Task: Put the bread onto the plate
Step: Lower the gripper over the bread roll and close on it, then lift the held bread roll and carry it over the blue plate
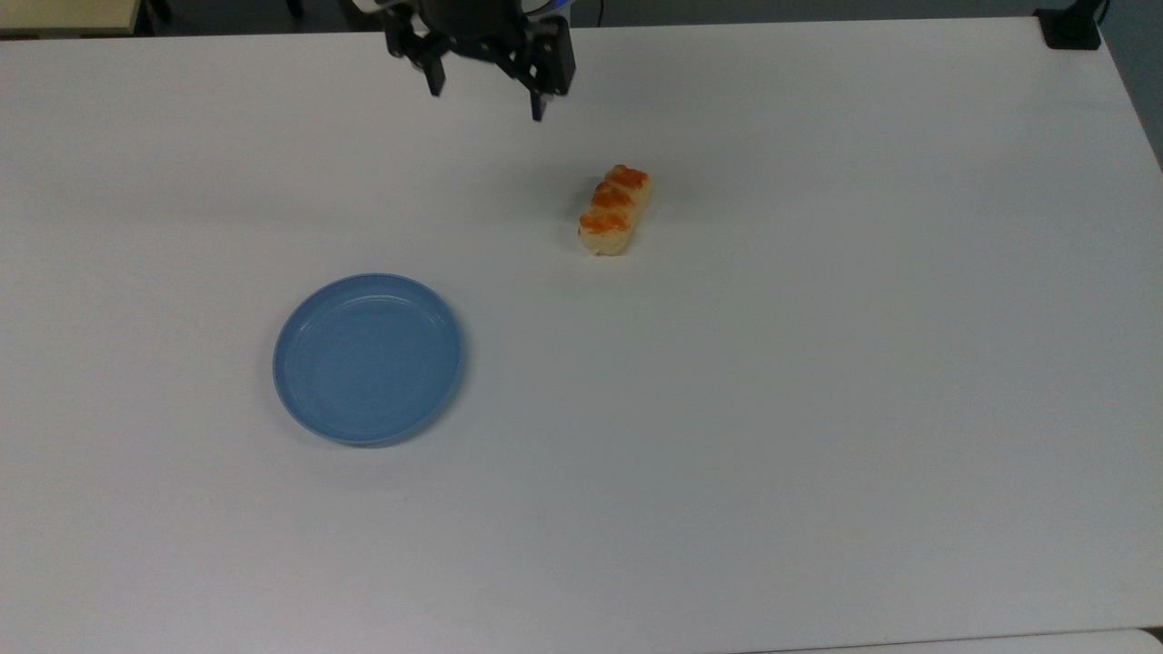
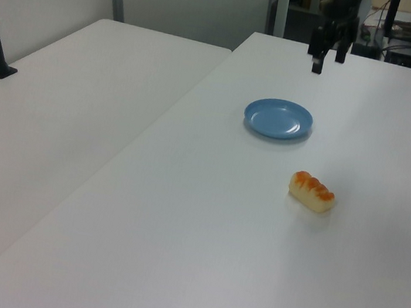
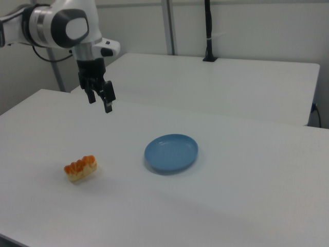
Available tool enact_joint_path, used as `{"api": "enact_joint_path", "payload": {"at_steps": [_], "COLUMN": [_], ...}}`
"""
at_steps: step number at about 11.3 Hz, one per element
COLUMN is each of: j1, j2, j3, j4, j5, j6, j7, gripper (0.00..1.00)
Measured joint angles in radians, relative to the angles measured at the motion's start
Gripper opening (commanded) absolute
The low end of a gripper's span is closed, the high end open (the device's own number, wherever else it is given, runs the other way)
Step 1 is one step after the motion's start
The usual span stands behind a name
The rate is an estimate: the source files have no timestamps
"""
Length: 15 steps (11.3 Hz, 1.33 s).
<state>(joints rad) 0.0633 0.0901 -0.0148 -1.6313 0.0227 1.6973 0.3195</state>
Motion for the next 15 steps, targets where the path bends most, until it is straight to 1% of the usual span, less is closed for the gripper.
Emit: {"api": "enact_joint_path", "payload": {"at_steps": [2, 6, 8, 9, 10, 11, 12, 13, 14, 15], "j1": [0.046, 0.198, 0.236, 0.245, 0.249, 0.25, 0.249, 0.248, 0.247, 0.246], "j2": [0.014, 0.055, 0.066, 0.081, 0.101, 0.12, 0.13, 0.133, 0.134, 0.134], "j3": [0.0, -0.001, -0.001, -0.001, -0.001, -0.001, -0.003, -0.005, -0.007, -0.007], "j4": [-0.077, -0.258, -0.34, -0.378, -0.406, -0.421, -0.426, -0.43, -0.433, -0.434], "j5": [0.009, 0.008, -0.008, -0.031, -0.049, -0.055, -0.058, -0.063, -0.071, -0.074], "j6": [0.083, 0.263, 0.339, 0.38, 0.417, 0.442, 0.445, 0.445, 0.445, 0.447], "j7": [0.027, 0.112, 0.17, 0.202, 0.223, 0.233, 0.235, 0.235, 0.235, 0.235], "gripper": [1.0, 1.0, 1.0, 1.0, 0.97, 0.87, 0.67, 0.45, 0.25, 0.12]}}
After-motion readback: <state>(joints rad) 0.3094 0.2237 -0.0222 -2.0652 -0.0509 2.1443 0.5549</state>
